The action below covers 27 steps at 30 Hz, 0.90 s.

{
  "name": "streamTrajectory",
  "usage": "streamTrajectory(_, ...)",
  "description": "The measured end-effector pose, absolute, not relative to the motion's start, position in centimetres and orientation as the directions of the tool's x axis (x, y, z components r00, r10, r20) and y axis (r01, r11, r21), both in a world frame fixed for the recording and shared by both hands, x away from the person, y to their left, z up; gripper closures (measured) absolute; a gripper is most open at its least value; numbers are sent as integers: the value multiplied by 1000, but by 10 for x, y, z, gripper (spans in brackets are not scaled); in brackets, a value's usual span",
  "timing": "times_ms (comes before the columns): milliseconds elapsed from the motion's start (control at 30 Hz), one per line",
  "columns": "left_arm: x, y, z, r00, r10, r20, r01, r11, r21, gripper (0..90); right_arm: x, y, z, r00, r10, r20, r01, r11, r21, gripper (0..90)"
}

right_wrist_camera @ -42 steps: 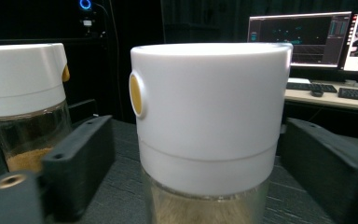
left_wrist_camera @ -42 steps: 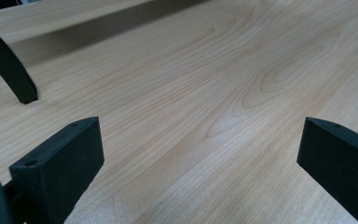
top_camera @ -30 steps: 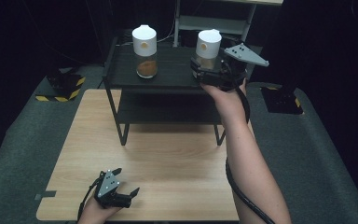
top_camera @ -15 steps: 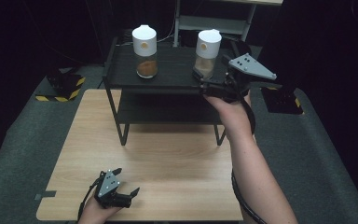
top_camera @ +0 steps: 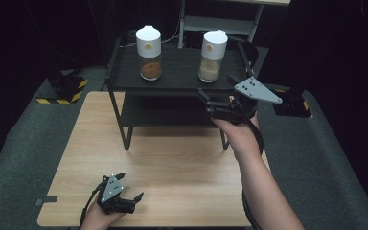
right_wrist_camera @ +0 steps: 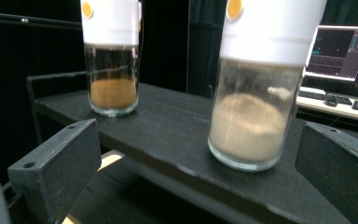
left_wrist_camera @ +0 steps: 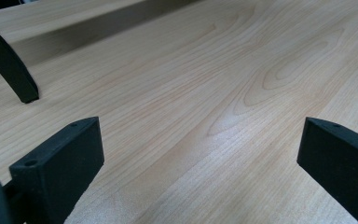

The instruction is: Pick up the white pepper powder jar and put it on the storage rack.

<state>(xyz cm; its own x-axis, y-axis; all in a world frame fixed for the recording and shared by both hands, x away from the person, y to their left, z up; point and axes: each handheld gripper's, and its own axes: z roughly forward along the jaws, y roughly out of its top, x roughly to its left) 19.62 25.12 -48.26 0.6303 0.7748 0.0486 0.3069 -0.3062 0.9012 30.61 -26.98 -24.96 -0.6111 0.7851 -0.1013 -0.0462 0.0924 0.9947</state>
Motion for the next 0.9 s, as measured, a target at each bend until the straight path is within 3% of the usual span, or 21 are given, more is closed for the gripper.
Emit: streamTrajectory(900,196,251,-483,631,774,48,304,-304,903,7,273,-288,-303,-636,759,-141,-57,137,989,0)
